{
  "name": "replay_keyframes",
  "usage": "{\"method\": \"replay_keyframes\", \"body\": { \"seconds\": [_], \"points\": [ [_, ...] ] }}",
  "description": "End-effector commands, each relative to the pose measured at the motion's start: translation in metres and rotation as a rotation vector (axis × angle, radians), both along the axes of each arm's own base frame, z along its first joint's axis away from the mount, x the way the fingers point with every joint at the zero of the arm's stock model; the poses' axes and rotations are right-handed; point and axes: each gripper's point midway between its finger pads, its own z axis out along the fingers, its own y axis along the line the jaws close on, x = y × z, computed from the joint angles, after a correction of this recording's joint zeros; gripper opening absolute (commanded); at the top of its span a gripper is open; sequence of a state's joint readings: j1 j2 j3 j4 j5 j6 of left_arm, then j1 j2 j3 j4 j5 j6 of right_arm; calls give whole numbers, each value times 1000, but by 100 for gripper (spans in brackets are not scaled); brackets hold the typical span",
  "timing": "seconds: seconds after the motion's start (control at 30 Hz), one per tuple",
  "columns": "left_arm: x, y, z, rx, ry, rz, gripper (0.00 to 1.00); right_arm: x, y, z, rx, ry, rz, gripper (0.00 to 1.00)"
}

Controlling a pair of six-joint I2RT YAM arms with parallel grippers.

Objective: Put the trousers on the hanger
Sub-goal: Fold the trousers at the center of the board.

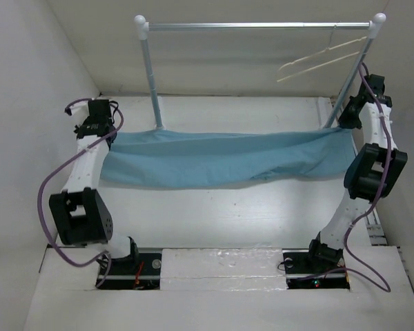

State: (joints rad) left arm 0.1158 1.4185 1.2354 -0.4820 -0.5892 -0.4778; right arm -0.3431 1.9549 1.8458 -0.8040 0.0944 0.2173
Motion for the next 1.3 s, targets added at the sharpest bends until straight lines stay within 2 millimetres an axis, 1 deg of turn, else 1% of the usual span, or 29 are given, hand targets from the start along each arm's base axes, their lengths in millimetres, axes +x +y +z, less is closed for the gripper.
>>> {"method": "replay_keyframes", "body": {
  "seconds": [0.0, 0.03, 0.07, 0.1, 0.13, 0.2, 0.23, 0.3, 0.33, 0.37, 0.4, 0.43, 0.5, 0.53, 0.57, 0.6, 0.63, 0.67, 0.7, 0.73, 0.77, 0.8, 0.83, 0.9, 0.97, 1.03, 1.07, 1.1, 1.27],
  "points": [
    [33, 21, 13, 59, -38, 60, 0, 34, -25, 27, -71, -120, -6, 0],
    [46, 24, -10, 61, 29, 57, 0, 38, -26, 23, -66, -114, -4, 0],
    [61, 28, 2, 72, 6, 64, 0, 44, -28, 10, -59, -94, -4, 0],
    [70, 26, 2, 87, 15, 61, 0, 52, -25, 13, -66, -106, 8, 0],
    [80, 28, -15, 98, 62, 52, 0, 54, -27, 9, -66, -101, 3, 0],
    [103, 33, -4, 115, 30, 53, 0, 63, -25, -1, -65, -94, 10, 0],
    [115, 28, -21, 116, 65, 31, 0, 68, -23, 0, -56, -104, 18, 7],
    [131, 28, -15, 110, 72, 16, 21, 73, -21, -9, -36, -104, 30, 29],
    [138, 28, -28, 103, 108, 7, 34, 76, -17, -7, -19, -116, 48, 49],
    [146, 28, -16, 107, 95, -9, 49, 75, -21, -7, -12, -117, 43, 57],
    [147, 25, -17, 92, 98, -27, 73, 74, -18, -5, 0, -118, 51, 62],
    [145, 22, -7, 83, 68, -28, 83, 72, -18, 2, 42, -148, 76, 66],
    [135, 16, -11, 23, 46, -41, 94, 65, -16, 10, 63, -162, 91, 67],
    [125, 14, 7, -2, -3, -44, 94, 60, -11, 33, 54, -204, 106, 67],
    [107, 13, -13, -36, 34, -43, 94, 49, -13, 25, 61, -185, 101, 66],
    [100, 3, -19, -88, 13, -58, 92, 44, -9, 33, 61, -203, 110, 65],
    [86, -4, 0, -105, -46, -67, 90, 35, -9, 36, 68, -215, 111, 53],
    [61, -15, -13, -157, -65, -63, 83, 19, -1, 41, 57, -243, 122, 27],
    [49, -20, -43, -184, -5, -72, 79, 9, 4, 41, 55, -251, 120, 27],
    [35, -24, -32, -220, -77, -55, 75, -1, 10, 40, 64, -261, 124, 0],
    [13, -31, -63, -252, -32, -45, 65, -11, 12, 64, 33, -345, 130, 0],
    [3, -31, -70, -286, -39, -31, 61, -32, 19, 29, 73, -283, 123, 0],
    [-6, -32, -70, -315, -68, -16, 60, -40, 29, 25, 95, -291, 145, 0],
    [-25, -36, -96, -384, -24, 0, 59, -66, 39, 4, 121, -283, 132, 0],
    [-37, -30, -115, -433, 4, 36, 59, -78, 44, -11, 134, -290, 96, 18],
    [-41, -26, -129, -500, 26, 60, 61, -89, 41, -36, 208, -291, 82, 41],
    [-43, -25, -134, -508, 35, 63, 64, -92, 37, -45, 224, -273, 81, 46],
    [-48, -21, -142, -513, 59, 82, 66, -101, 35, -71, 325, -222, 82, 56],
    [-43, -24, -147, -525, 42, 65, 68, -98, 29, -86, 379, -248, 69, 58]
  ]
}}
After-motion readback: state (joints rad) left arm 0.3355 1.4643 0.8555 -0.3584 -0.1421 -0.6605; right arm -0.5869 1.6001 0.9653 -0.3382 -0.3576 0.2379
